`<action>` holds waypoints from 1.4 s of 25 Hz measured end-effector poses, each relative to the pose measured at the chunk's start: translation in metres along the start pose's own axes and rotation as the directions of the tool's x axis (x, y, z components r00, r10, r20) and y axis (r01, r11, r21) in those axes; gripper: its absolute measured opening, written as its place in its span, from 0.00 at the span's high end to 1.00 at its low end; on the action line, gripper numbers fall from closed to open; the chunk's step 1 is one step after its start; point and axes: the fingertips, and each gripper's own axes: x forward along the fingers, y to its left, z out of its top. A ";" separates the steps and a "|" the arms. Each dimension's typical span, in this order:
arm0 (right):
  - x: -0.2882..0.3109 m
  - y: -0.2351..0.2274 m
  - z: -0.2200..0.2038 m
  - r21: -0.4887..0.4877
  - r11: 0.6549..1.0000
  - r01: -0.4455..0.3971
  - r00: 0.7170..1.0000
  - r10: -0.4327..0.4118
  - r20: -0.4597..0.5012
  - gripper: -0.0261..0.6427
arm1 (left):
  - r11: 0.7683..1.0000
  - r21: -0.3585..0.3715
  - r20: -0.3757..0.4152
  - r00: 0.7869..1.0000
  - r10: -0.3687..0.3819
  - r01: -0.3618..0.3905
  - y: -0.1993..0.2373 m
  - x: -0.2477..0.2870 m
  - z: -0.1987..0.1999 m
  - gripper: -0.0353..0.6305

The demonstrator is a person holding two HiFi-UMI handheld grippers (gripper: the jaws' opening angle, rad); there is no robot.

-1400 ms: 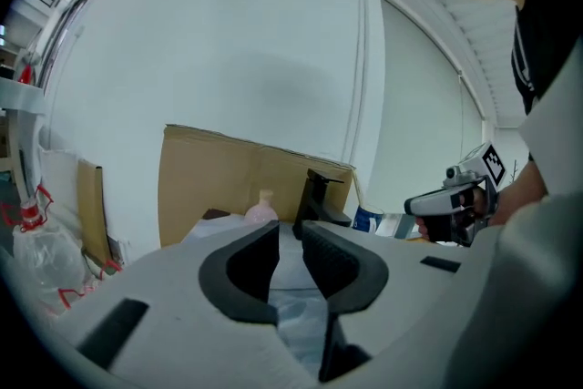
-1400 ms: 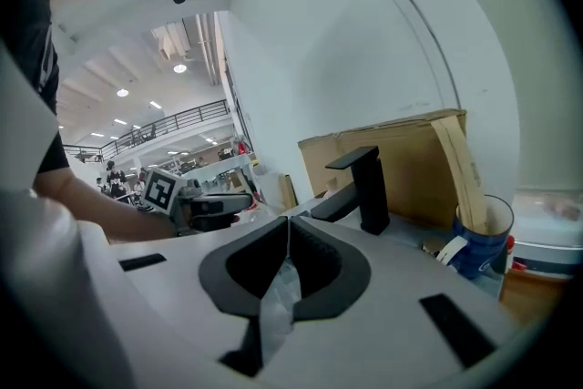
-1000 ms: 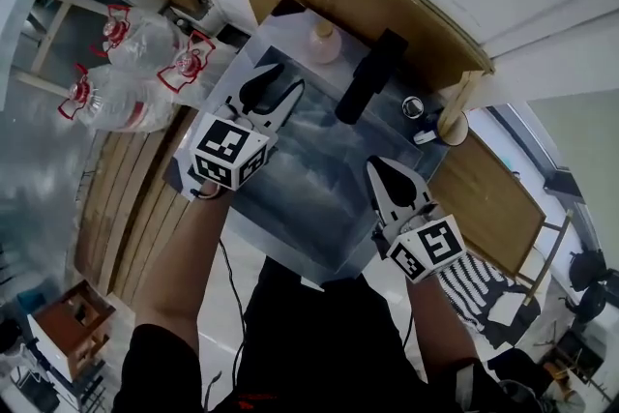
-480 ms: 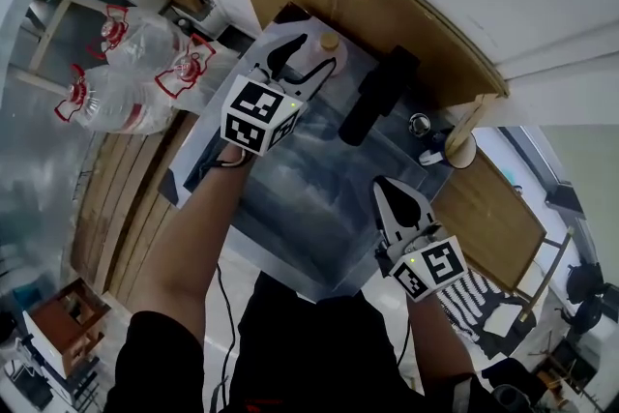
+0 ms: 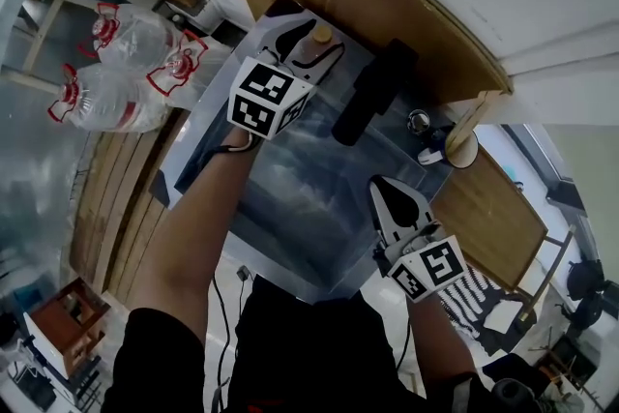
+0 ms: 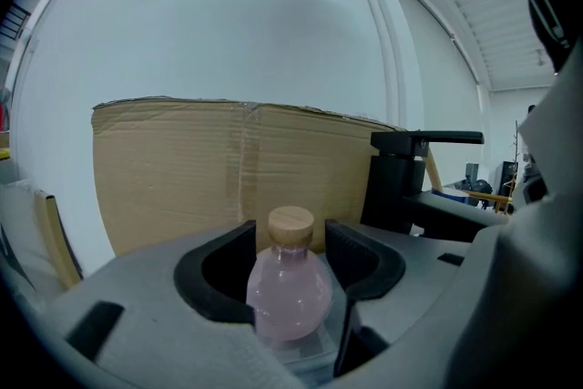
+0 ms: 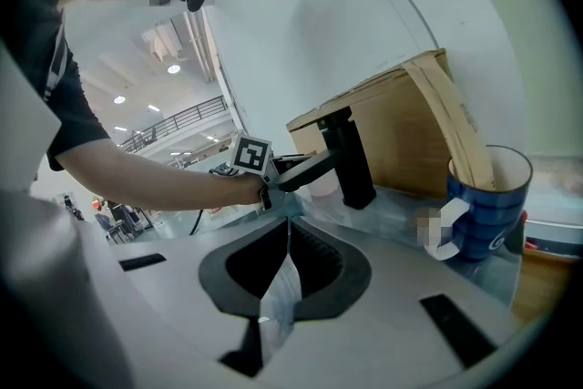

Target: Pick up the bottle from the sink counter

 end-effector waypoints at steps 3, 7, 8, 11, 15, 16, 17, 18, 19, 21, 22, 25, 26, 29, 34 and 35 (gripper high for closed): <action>0.002 -0.002 -0.001 0.000 1.000 -0.005 1.000 0.005 0.003 0.96 | 1.000 0.009 -0.006 1.000 0.002 -0.002 0.001 0.004 -0.003 0.59; 0.003 -0.003 0.000 0.002 1.000 -0.007 1.000 0.007 0.007 0.96 | 1.000 0.021 -0.002 1.000 0.022 -0.022 0.003 0.005 -0.005 0.67; 0.003 -0.004 0.000 0.003 1.000 -0.006 1.000 0.006 0.006 0.96 | 0.999 0.021 0.002 1.000 0.026 -0.026 0.004 0.005 -0.004 0.68; 0.004 -0.006 -0.001 0.006 1.000 -0.002 1.000 0.002 0.001 0.96 | 0.999 0.023 0.014 0.999 0.028 -0.029 0.005 0.005 -0.004 0.68; 0.004 -0.008 0.000 0.008 1.000 -0.003 1.000 0.003 0.002 0.96 | 0.999 0.029 0.029 0.999 0.046 -0.046 0.004 0.005 -0.002 0.72; 0.004 -0.008 0.000 0.007 1.000 -0.004 1.000 0.004 0.003 0.96 | 0.998 0.029 0.030 0.998 0.049 -0.050 0.004 0.005 -0.002 0.72; 0.004 -0.008 0.000 0.007 1.000 -0.005 1.000 0.005 0.002 0.96 | 0.998 0.028 0.029 0.998 0.052 -0.053 0.004 0.005 -0.002 0.72; 0.003 -0.008 -0.001 0.007 1.000 -0.006 1.000 0.006 0.002 0.96 | 0.998 0.028 0.028 0.998 0.053 -0.054 0.004 0.005 -0.002 0.72; 0.003 -0.008 -0.001 0.009 1.000 -0.007 1.000 0.007 0.002 0.96 | 0.998 0.028 0.027 0.998 0.055 -0.055 0.004 0.005 -0.002 0.72; 0.003 -0.007 -0.001 0.013 1.000 -0.008 1.000 0.008 0.002 0.96 | 0.998 0.026 0.022 0.998 0.057 -0.058 0.004 0.005 -0.003 0.72; 0.003 -0.007 -0.002 0.015 1.000 -0.008 1.000 0.008 0.001 0.96 | 0.998 0.026 0.018 0.998 0.059 -0.059 0.004 0.004 -0.003 0.72; 0.001 -0.008 -0.002 0.017 1.000 -0.006 1.000 0.006 0.000 0.96 | 0.998 0.028 0.010 0.998 0.058 -0.058 0.004 0.004 -0.003 0.72; 0.001 -0.008 -0.002 0.018 1.000 -0.005 1.000 0.005 0.002 0.96 | 0.998 0.029 0.009 0.998 0.056 -0.057 0.003 0.004 -0.003 0.72; 0.000 -0.007 0.000 0.017 1.000 -0.005 1.000 0.005 0.007 0.96 | 0.998 0.037 0.001 0.999 0.051 -0.051 0.001 0.004 -0.003 0.72; -0.003 -0.004 0.002 0.013 1.000 -0.004 1.000 0.004 0.009 0.96 | 0.998 0.051 -0.015 0.999 0.040 -0.039 -0.004 0.000 -0.005 0.73; -0.003 -0.004 0.002 0.015 1.000 -0.004 1.000 0.004 0.009 0.96 | 0.998 0.051 -0.019 0.999 0.038 -0.037 -0.004 -0.002 -0.006 0.72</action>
